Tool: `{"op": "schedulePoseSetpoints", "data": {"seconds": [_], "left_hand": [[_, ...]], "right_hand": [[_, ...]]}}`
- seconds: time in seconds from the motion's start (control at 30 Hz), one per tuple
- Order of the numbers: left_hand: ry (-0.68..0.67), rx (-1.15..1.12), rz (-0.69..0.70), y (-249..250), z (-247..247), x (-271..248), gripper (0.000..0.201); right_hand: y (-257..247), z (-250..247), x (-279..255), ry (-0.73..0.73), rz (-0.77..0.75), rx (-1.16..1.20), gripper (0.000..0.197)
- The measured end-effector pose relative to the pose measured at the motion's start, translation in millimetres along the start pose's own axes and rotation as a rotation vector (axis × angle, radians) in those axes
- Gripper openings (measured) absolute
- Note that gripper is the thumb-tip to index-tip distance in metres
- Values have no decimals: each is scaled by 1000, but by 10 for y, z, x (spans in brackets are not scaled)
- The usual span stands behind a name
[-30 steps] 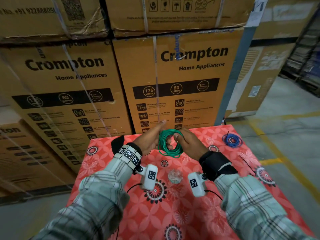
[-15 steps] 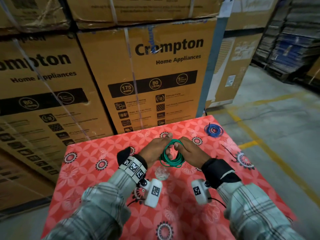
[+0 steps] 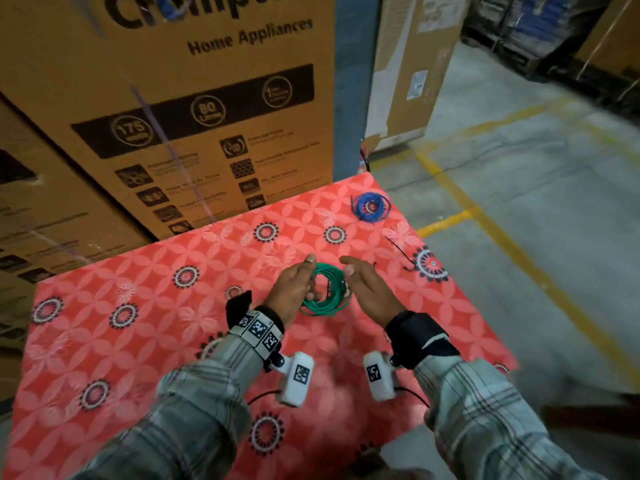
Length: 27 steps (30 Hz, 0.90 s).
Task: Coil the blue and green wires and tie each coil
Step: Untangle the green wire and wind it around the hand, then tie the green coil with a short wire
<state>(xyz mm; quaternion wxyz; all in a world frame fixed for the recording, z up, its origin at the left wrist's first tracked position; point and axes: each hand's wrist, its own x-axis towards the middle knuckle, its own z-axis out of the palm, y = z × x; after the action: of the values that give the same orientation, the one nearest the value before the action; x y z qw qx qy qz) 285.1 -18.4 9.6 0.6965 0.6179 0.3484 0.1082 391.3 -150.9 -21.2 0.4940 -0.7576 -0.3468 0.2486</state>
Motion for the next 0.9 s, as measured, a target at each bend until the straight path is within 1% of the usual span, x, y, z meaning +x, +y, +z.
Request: {"op": "schedulePoseSetpoints", "data": {"seconds": [0.03, 0.07, 0.1, 0.17, 0.2, 0.23, 0.3, 0.4, 0.47, 0.57, 0.67, 0.73, 0.83, 0.9], "left_hand": [[15, -7, -8, -53, 51, 41, 41], [29, -2, -19, -108, 96, 80, 41], [40, 6, -26, -163, 140, 111, 42], [57, 30, -30, -256, 219, 164, 42], [61, 51, -31, -299, 263, 186, 42], [64, 68, -36, -336, 306, 201, 42], [73, 87, -58, -376, 366, 214, 43], [105, 137, -112, -435, 386, 240, 45], [142, 141, -155, -469, 390, 278, 45], [199, 106, -163, -507, 399, 326, 46], [204, 94, -182, -543, 378, 303, 47], [202, 84, -190, -570, 353, 263, 47], [221, 38, -168, -554, 341, 202, 44], [245, 26, -133, -532, 325, 174, 45]], "right_hand": [[124, -87, -19, 61, 47, 29, 51], [244, -193, -39, 127, 73, -5, 51], [377, -308, -60, 177, 77, -64, 46], [613, -522, -79, 244, 128, -218, 25], [666, -608, -83, 252, 175, -290, 14], [762, -650, -71, 242, 206, -349, 9], [859, -635, -46, 148, 257, -421, 10], [926, -484, 22, 25, 245, -488, 9], [935, -433, 77, 18, 251, -519, 8], [916, -406, 141, 3, 273, -561, 11], [884, -405, 178, -50, 274, -646, 12], [881, -398, 210, -74, 241, -696, 11], [851, -381, 201, -76, 204, -720, 14], [808, -379, 192, -45, 183, -682, 18]]}}
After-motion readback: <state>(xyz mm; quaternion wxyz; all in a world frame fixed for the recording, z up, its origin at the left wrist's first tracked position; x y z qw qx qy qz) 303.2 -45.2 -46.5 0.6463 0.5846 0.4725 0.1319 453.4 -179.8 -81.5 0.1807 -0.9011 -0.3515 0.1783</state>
